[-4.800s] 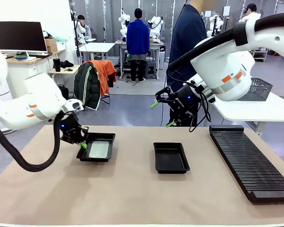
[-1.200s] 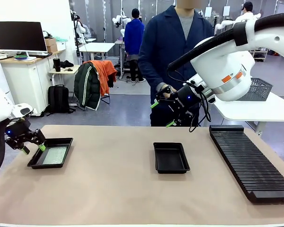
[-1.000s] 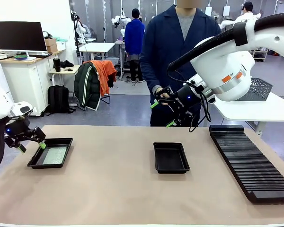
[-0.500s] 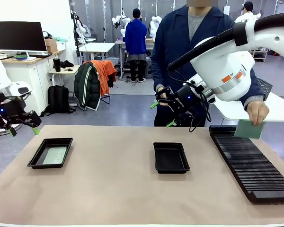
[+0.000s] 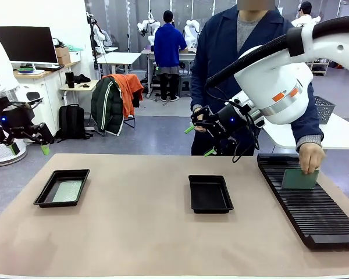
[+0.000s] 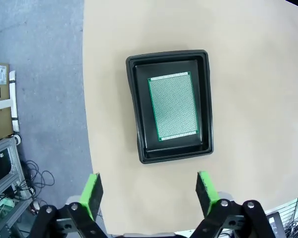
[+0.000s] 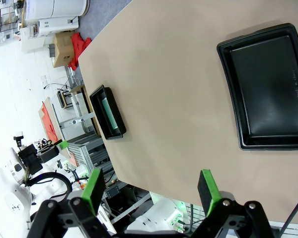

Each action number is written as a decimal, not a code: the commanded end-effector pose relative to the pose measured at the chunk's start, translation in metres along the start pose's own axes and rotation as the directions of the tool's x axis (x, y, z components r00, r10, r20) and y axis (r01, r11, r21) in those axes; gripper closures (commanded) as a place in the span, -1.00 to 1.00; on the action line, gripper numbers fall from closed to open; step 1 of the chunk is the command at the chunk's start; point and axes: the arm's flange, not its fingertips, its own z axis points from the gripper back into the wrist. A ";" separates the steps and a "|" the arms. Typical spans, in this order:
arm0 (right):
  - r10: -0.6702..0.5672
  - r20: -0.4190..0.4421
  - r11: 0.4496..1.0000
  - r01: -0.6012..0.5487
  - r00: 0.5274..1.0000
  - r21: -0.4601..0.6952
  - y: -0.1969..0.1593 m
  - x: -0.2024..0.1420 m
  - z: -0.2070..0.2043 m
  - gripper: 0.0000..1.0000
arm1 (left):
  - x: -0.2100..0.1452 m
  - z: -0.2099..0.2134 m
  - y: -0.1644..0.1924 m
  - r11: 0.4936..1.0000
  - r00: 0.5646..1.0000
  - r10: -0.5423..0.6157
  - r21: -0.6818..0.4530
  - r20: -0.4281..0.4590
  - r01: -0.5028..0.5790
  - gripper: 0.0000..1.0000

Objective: Inspect and transfer BCBs to ESD trays.
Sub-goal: Pick up the ESD tray and place it on the left side of the table.

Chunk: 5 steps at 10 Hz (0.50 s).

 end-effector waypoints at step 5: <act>0.001 0.009 1.000 -0.001 1.000 -0.010 0.001 0.002 -0.001 -1.00 | -0.002 -0.006 0.002 1.000 1.000 -0.001 -0.003 0.001 0.001 -1.00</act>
